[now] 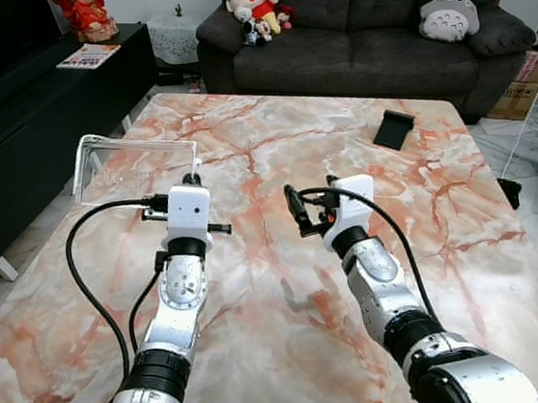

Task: Picking trash to rubbish bin

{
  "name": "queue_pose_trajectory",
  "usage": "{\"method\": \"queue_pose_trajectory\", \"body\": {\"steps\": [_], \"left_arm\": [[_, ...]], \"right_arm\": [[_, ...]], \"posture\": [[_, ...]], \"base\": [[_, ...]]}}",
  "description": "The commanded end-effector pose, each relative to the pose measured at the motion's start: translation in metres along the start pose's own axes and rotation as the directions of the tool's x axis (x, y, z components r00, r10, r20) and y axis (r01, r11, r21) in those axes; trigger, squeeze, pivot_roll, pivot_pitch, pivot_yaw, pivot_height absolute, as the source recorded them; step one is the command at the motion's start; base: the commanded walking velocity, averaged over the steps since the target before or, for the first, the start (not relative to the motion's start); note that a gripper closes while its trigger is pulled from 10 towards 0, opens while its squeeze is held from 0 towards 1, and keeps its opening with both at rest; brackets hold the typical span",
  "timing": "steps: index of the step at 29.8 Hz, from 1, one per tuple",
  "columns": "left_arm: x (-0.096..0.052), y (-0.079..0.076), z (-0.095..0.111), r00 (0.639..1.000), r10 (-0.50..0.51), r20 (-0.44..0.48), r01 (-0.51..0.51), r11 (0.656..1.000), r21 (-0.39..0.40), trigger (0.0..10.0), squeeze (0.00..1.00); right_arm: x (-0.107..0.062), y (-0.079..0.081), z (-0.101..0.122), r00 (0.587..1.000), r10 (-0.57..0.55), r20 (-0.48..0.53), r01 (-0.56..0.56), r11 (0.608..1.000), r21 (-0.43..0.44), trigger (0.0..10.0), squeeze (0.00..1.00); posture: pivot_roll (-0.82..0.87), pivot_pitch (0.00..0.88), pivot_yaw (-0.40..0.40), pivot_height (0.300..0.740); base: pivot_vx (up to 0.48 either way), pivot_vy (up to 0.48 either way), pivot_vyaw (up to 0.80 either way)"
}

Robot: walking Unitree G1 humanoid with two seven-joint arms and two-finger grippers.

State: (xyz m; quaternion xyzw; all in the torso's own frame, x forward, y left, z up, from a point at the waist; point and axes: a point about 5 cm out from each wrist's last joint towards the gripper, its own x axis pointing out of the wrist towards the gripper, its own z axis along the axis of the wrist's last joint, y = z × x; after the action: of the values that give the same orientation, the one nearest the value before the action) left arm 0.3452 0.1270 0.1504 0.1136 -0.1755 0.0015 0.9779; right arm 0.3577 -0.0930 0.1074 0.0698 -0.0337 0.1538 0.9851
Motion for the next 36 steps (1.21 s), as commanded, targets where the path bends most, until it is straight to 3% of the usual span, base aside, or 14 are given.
{"method": "queue_pose_trajectory", "body": {"steps": [1,36], "left_arm": [[-0.0024,-0.0002,-0.0023,1.0,-0.002,-0.002,0.002,1.0,-0.006,10.0,0.0],[-0.0009,-0.0016,-0.001,1.0,0.0,-0.002,0.0,1.0,-0.014,10.0,0.0]], "right_arm": [[0.0019,-0.0025,0.0058,1.0,-0.004,0.024,0.005,1.0,-0.006,10.0,0.0],[0.0002,-0.0047,0.0033,1.0,-0.007,0.012,0.007,1.0,-0.009,10.0,0.0]], "posture": [[0.06,0.0,-0.077,0.74],[0.05,0.0,-0.081,0.74]], "base": [[0.0,0.0,0.0],[-0.281,0.0,0.0]]}}
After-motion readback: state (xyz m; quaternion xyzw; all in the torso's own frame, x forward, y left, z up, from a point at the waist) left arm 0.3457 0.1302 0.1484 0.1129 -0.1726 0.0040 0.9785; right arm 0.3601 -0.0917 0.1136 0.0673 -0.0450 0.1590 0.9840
